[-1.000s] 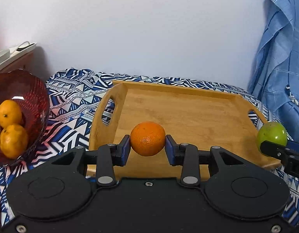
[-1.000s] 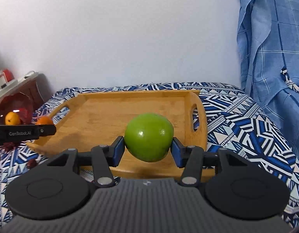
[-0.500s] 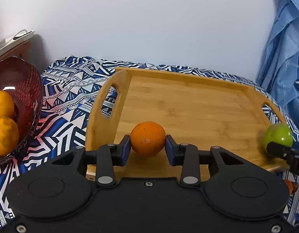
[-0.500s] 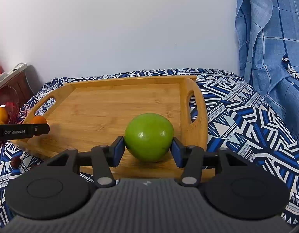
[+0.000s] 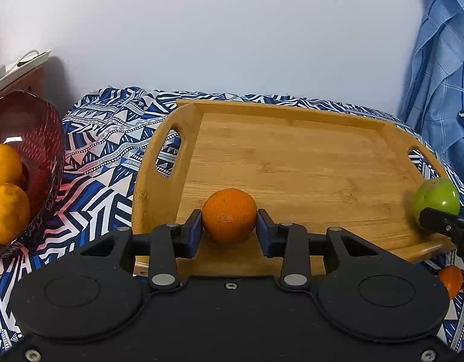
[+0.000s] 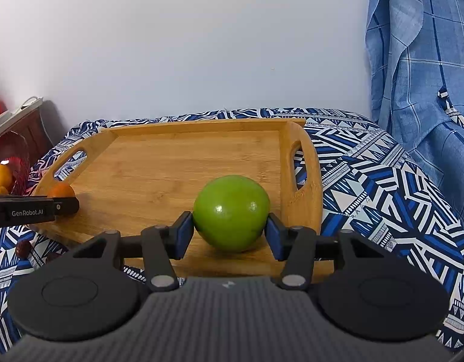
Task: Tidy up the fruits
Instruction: 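Open the left tool onto the tray while the right tool releases the green fruit there, then grasp a small orange with the left tool while the right tool grasps another small orange, then lift the small orange with the left tool while the right tool carries its orange over the tray, then open the left tool over the tray while the right tool releases its orange there, then move the left tool to the large brownish fruit while the right tool approaches the green fruit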
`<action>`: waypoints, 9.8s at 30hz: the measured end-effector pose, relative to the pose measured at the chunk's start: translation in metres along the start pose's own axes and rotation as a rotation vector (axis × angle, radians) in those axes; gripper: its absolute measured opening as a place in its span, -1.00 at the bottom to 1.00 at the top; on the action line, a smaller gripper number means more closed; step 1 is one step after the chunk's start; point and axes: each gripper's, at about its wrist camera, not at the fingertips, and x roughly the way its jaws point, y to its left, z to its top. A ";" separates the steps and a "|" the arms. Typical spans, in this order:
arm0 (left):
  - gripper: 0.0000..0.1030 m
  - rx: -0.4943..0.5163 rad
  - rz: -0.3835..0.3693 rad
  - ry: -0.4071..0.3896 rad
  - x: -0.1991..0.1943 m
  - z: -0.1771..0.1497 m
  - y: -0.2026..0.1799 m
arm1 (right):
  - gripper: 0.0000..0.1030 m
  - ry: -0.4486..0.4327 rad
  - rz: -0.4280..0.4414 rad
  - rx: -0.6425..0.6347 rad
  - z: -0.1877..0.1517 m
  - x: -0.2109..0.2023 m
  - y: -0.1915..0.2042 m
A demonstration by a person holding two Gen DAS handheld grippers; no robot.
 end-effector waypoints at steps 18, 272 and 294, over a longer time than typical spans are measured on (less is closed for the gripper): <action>-0.01 0.030 -0.007 0.004 -0.004 -0.004 -0.002 | 0.12 0.008 0.003 -0.009 -0.001 -0.001 0.000; 0.81 0.155 -0.071 -0.113 -0.245 -0.156 -0.057 | 0.69 -0.162 0.062 -0.148 -0.147 -0.213 0.046; 0.14 0.130 -0.139 -0.001 -0.207 -0.170 -0.078 | 0.49 -0.076 0.088 -0.237 -0.163 -0.189 0.065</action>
